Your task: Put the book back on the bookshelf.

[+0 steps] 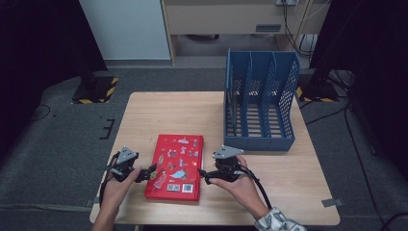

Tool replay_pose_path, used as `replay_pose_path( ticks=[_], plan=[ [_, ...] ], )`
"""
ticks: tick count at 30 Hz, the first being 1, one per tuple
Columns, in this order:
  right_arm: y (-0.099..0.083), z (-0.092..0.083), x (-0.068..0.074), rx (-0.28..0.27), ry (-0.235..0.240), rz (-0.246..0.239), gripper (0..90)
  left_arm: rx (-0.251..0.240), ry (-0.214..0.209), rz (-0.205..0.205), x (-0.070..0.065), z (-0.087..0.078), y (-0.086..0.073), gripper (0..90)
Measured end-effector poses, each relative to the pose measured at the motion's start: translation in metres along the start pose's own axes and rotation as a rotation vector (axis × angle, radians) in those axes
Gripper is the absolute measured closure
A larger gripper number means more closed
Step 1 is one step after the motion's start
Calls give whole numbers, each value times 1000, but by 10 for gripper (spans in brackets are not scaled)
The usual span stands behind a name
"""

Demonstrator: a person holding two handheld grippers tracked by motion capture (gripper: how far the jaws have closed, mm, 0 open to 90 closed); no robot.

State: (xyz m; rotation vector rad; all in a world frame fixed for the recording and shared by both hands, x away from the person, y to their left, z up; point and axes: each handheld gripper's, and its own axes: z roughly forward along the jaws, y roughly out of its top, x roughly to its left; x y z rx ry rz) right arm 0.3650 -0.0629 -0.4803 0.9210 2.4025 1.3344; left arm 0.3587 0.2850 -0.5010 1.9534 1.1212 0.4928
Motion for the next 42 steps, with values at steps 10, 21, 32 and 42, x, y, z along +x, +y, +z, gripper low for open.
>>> replay_pose_path(
  ticks=[10, 21, 32, 42],
  plan=[
    [-6, 11, 10, 34, 43, -18, 119, 1, -104, -27, -4, 15, 2, 60],
    [-13, 32, 15, 93, 89, -12, 129, 81, -169, -77, -5, 32, -1, 37],
    [-15, 44, 17, 113, 124, 22, 104, 100, -177, -72, -10, 34, 3, 42],
    [-15, 52, 10, 110, 161, 82, 74, 51, -152, -73, -8, 24, 5, 169]
  ],
)
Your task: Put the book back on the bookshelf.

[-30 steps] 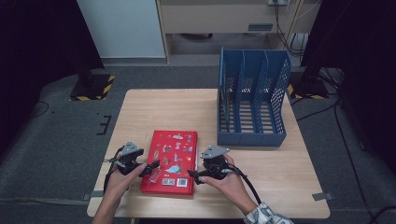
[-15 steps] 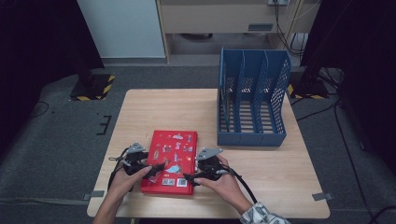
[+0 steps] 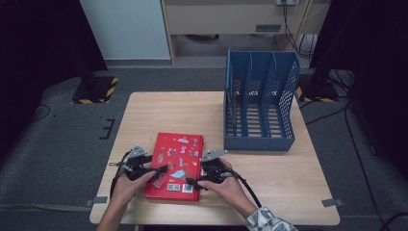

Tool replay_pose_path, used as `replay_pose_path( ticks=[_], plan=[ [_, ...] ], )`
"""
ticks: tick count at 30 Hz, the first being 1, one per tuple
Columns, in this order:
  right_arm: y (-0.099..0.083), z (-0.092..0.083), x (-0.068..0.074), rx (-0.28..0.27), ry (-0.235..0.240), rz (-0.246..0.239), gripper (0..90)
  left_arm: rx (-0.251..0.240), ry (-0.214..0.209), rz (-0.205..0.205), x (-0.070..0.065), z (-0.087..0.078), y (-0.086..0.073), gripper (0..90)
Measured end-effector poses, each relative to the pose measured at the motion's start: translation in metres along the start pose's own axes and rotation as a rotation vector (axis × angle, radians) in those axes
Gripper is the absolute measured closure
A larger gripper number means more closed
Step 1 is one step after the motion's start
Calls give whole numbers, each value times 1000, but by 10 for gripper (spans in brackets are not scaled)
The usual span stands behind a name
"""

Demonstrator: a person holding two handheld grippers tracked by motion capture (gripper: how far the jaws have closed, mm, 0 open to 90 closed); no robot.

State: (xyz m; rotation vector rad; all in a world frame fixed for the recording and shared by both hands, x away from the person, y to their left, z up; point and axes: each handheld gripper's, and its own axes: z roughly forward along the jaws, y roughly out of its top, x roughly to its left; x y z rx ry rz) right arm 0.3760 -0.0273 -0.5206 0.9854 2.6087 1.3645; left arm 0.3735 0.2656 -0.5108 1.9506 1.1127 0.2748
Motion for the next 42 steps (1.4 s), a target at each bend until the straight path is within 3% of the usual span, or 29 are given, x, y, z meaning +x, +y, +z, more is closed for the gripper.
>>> replay_pose_path(
  ticks=[8, 12, 28, 34, 42],
  plan=[
    [1, -3, -4, 3, -22, -10, 60, -5, -17, 22, -3, -1, 4, 225],
    [-1, -4, -10, -16, -22, 14, 64, 4, -23, 28, -4, 0, 4, 228],
    [0, -1, -13, -7, -9, 24, 35, 22, -39, 21, -1, 1, 3, 241],
    [2, 6, -17, -36, -39, 73, 13, 24, -36, 29, -2, 1, 5, 242],
    [3, 8, -17, -22, -18, 105, 22, 26, -36, 41, -3, 0, 5, 245]
  ],
)
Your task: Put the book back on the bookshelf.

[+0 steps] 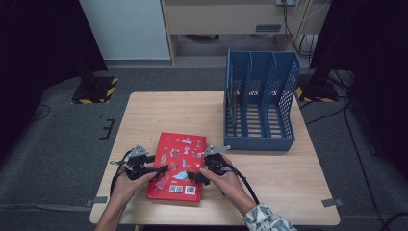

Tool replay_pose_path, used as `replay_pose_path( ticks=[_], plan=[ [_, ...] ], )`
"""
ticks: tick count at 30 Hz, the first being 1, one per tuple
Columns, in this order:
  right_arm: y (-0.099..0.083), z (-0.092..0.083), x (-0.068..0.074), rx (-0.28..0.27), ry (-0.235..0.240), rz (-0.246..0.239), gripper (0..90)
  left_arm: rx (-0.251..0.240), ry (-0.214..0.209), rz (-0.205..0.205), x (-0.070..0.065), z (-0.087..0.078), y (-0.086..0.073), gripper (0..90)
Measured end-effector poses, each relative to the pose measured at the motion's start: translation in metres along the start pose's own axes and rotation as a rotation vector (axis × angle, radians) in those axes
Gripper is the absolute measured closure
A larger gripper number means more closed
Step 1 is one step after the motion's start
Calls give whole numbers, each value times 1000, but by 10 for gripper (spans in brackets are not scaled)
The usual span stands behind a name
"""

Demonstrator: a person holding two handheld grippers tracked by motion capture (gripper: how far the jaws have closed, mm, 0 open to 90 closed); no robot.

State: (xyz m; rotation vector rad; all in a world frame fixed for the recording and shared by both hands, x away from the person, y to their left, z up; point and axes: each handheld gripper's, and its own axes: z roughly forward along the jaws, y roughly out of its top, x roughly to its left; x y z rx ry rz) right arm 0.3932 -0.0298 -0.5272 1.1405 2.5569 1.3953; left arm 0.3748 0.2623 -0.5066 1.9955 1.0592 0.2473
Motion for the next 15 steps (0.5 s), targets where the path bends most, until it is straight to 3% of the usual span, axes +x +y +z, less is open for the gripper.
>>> replay_pose_path(
  ticks=[3, 9, 15],
  plan=[
    [0, 0, 0, 6, 13, 6, 23, 4, -3, 4, -1, 1, 0, 246],
    [1, -3, 4, 10, -23, -36, 49, 19, 3, 23, -2, -1, 1, 261],
    [4, -5, 4, 19, -21, -26, 62, -1, 0, 14, -1, -5, 2, 291]
  ],
)
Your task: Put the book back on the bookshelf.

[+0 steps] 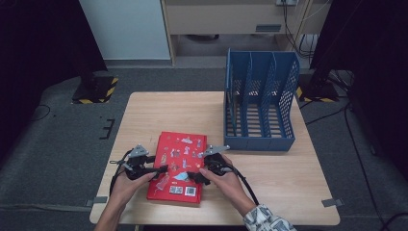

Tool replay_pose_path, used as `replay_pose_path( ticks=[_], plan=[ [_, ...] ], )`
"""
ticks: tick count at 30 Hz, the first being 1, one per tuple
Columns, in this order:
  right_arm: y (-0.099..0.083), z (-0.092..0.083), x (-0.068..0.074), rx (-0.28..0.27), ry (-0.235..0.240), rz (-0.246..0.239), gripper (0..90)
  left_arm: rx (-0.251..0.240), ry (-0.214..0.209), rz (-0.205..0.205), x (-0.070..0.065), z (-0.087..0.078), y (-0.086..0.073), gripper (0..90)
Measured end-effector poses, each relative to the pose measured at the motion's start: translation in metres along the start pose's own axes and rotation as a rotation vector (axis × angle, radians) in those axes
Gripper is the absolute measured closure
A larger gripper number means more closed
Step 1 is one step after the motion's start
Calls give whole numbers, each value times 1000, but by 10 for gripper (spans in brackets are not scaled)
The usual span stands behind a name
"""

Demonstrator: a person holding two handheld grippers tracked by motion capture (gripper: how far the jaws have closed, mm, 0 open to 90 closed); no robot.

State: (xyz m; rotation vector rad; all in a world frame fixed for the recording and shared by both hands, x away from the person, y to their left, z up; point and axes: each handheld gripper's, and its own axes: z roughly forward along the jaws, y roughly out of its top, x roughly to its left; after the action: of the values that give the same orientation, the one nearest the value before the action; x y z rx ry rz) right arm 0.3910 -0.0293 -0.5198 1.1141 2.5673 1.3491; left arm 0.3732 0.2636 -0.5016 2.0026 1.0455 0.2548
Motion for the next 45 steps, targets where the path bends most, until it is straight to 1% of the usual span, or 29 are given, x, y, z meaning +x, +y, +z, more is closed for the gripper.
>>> replay_pose_path(
  ticks=[1, 6, 8, 11, 14, 16, 18, 20, 21, 22, 24, 25, 26, 27, 29, 31, 34, 36, 39, 41, 43, 45],
  plan=[
    [1, 0, 0, 2, -2, -3, 62, -2, 0, 5, 1, -1, 0, 300],
    [3, 0, 0, 16, -4, -6, 63, -2, -2, -3, 2, -1, 0, 307],
    [5, 0, 1, 20, -11, -2, 63, -7, -2, 2, 2, -2, 0, 314],
    [8, 1, 0, 25, -17, 8, 64, -13, -1, -3, 4, -3, 1, 328],
    [11, 2, -1, 21, -20, 14, 68, -20, 1, 2, 4, -5, 3, 333],
    [13, -1, -2, 15, -18, 17, 104, -22, 4, 8, 4, -6, 3, 338],
    [14, -3, -2, 5, -21, 18, 124, -31, 5, 6, 3, -8, 5, 345],
    [17, -5, -3, 8, -22, 11, 126, -37, 4, 10, 4, -8, 6, 350],
    [19, -6, -3, 11, -32, 9, 127, -43, 1, 9, 4, -8, 7, 362],
    [19, -6, -3, 11, -32, 9, 127, -51, 0, 2, 5, -8, 7, 362],
    [22, -7, -3, 8, -48, 0, 145, -53, 2, 5, 5, -8, 8, 374],
    [23, -8, -2, 8, -49, 7, 160, -48, 1, 7, 6, -9, 8, 374],
    [25, -8, -4, 5, -48, 2, 171, -49, 0, 12, 6, -10, 9, 374],
    [25, -9, -4, 4, -47, 6, 175, -53, -4, 7, 6, -10, 10, 375],
    [27, -9, -4, 3, -44, 5, 178, -53, -3, 17, 6, -13, 12, 382],
    [29, -9, -4, 4, -43, -4, 180, -55, -6, 19, 6, -14, 13, 388],
    [32, -11, -3, -10, -55, -5, 206, -56, -8, 16, 6, -15, 14, 390],
    [33, -12, -2, -18, -58, -11, 214, -49, -7, 25, 5, -15, 15, 391],
    [36, -14, -1, -27, -40, -7, 225, -45, -2, 40, 3, -16, 17, 392],
    [39, -16, 1, -32, -32, -8, 240, -51, -1, 40, 2, -17, 19, 393],
    [45, -20, 2, -37, -40, -28, 256, -62, 2, 36, 2, -20, 20, 403],
    [48, -22, 2, -39, -46, -35, 266, -69, 9, 37, 2, -22, 23, 407]
  ],
)
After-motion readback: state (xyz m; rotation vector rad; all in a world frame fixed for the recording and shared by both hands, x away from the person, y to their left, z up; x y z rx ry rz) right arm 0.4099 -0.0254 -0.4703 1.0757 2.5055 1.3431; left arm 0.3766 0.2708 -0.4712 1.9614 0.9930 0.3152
